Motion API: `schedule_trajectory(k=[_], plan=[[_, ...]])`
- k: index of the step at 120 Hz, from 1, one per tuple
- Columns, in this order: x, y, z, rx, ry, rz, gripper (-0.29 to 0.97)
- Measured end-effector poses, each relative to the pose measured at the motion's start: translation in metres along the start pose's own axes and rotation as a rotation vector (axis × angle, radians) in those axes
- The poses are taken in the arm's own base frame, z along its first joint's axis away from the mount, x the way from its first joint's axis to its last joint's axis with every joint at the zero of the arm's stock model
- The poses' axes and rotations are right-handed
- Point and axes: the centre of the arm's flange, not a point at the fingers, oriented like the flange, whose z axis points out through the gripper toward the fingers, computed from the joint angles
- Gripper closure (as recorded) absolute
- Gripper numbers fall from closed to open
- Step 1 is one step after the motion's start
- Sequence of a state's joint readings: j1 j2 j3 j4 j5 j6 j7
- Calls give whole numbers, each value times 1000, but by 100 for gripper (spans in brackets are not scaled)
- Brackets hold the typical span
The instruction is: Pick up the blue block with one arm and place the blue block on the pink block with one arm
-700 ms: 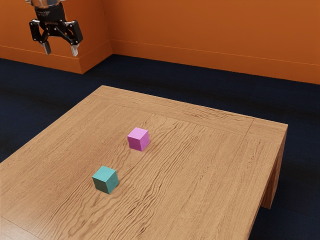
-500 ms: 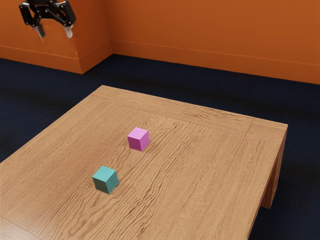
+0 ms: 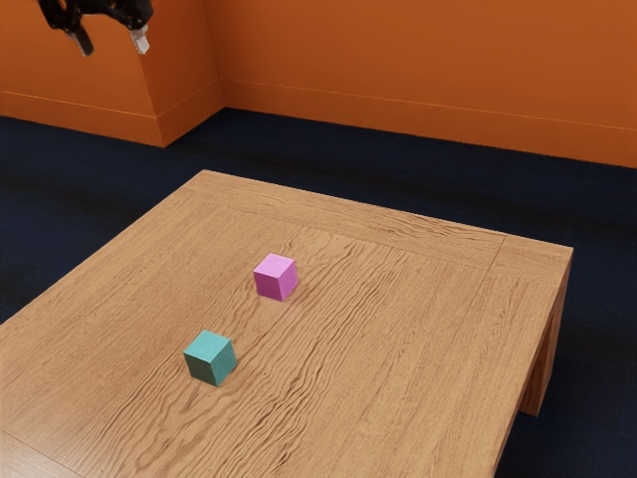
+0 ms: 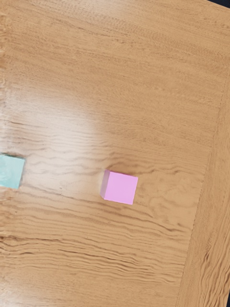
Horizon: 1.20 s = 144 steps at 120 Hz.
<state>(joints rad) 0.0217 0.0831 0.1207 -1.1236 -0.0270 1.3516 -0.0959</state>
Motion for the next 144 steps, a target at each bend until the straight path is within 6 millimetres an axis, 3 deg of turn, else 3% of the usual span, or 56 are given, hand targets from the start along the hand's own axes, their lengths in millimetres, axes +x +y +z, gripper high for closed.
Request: schedule_trajectory(k=[6,24,32,38,49,56,80,105,129,144], plan=[[-6,-1,25,5,-60,-5,0],[-88,-8,103,2,-207,-1,0],[-122,3,140,10,-256,20,0],[-134,6,157,16,-269,20,0],[-149,8,215,67,-282,62,0],[-153,8,241,78,-258,100,0],[-165,19,291,83,-186,240,0],[-176,57,316,32,-135,275,0],[-178,62,358,-7,-185,193,0],[-172,63,370,6,-161,227,0]])
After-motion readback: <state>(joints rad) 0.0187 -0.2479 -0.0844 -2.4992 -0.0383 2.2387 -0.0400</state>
